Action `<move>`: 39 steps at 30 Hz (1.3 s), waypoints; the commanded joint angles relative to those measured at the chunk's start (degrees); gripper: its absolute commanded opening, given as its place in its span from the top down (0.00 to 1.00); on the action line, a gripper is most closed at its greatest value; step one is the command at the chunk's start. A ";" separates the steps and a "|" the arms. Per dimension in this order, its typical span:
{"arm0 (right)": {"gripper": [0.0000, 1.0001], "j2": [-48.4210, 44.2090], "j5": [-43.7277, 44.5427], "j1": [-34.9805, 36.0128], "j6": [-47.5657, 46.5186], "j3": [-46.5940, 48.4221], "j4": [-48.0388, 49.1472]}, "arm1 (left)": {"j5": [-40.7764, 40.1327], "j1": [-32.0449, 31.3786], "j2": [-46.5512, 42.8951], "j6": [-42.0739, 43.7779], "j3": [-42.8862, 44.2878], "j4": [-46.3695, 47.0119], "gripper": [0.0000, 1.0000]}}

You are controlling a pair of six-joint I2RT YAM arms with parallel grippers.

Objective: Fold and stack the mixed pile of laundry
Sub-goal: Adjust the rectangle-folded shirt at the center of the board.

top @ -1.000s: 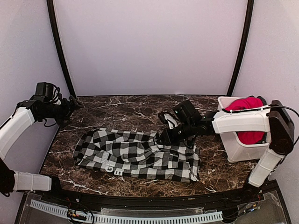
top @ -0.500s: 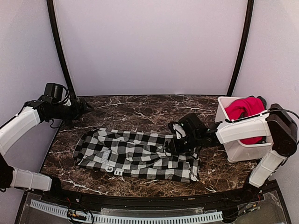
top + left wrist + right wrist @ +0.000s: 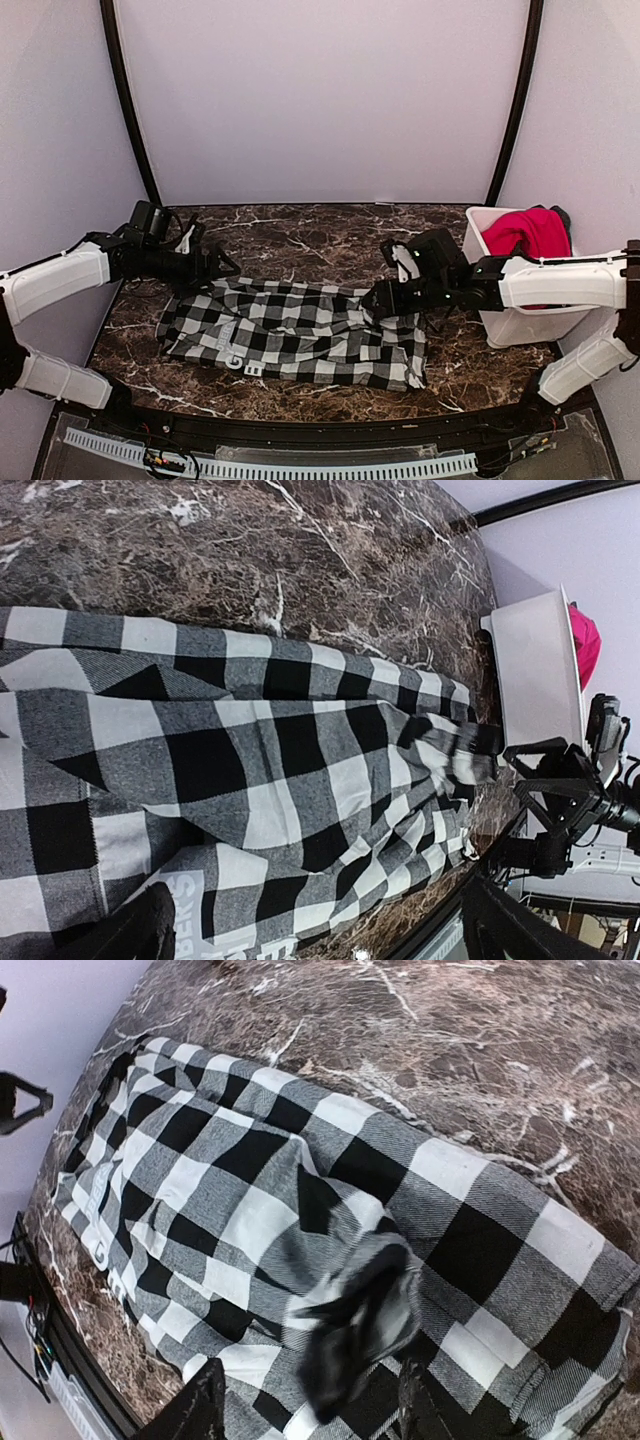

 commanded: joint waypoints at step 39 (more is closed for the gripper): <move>0.41 24.72 -23.38 2.45 -1.22 4.02 10.60 | -7.91 -7.20 41.47 2.89 15.33 8.98 0.21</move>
